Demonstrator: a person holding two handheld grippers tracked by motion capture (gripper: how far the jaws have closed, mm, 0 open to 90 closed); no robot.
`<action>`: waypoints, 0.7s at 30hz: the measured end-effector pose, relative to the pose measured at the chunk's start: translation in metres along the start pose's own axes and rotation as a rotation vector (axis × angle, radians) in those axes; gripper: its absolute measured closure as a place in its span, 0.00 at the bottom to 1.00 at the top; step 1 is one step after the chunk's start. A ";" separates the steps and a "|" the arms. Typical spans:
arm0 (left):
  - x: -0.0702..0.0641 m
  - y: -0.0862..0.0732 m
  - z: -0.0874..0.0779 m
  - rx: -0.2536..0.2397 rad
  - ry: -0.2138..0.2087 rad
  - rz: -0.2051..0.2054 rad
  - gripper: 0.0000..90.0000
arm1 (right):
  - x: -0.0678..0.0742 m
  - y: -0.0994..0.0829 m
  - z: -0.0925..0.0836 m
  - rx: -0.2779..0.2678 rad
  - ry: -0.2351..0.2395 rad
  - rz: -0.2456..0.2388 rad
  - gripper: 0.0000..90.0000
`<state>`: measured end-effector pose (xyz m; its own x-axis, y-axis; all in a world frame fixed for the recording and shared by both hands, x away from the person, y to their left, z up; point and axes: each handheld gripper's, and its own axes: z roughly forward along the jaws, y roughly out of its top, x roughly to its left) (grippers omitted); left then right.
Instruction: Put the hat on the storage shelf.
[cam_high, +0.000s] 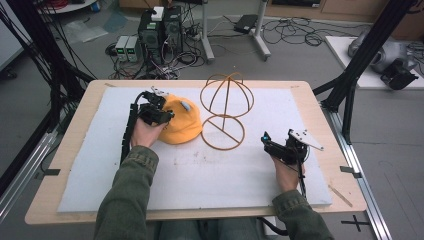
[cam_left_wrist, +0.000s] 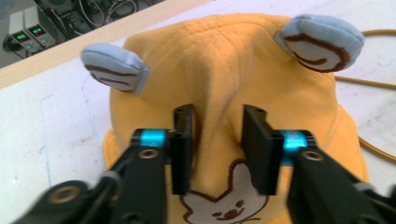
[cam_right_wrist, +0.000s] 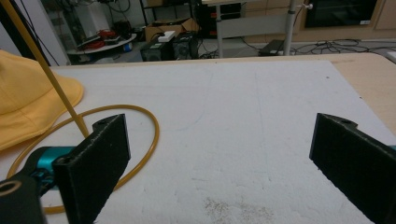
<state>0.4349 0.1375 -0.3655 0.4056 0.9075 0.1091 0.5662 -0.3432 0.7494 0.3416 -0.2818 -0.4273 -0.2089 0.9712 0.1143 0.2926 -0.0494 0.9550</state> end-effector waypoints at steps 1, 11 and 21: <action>0.000 0.000 0.000 -0.001 0.003 -0.005 0.82 | 0.000 0.000 0.000 0.000 0.000 0.001 0.05; -0.002 0.000 0.001 -0.008 0.033 0.009 0.98 | -0.001 0.000 0.000 -0.005 -0.004 0.005 0.06; 0.004 0.003 -0.031 -0.180 0.108 -0.007 0.98 | -0.001 0.000 0.000 -0.001 0.000 0.005 0.06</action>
<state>0.4166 0.1476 -0.3424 0.3171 0.9338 0.1657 0.4278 -0.2968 0.8538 0.3416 -0.2830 -0.4271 -0.2071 0.9710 0.1191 0.2924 -0.0548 0.9547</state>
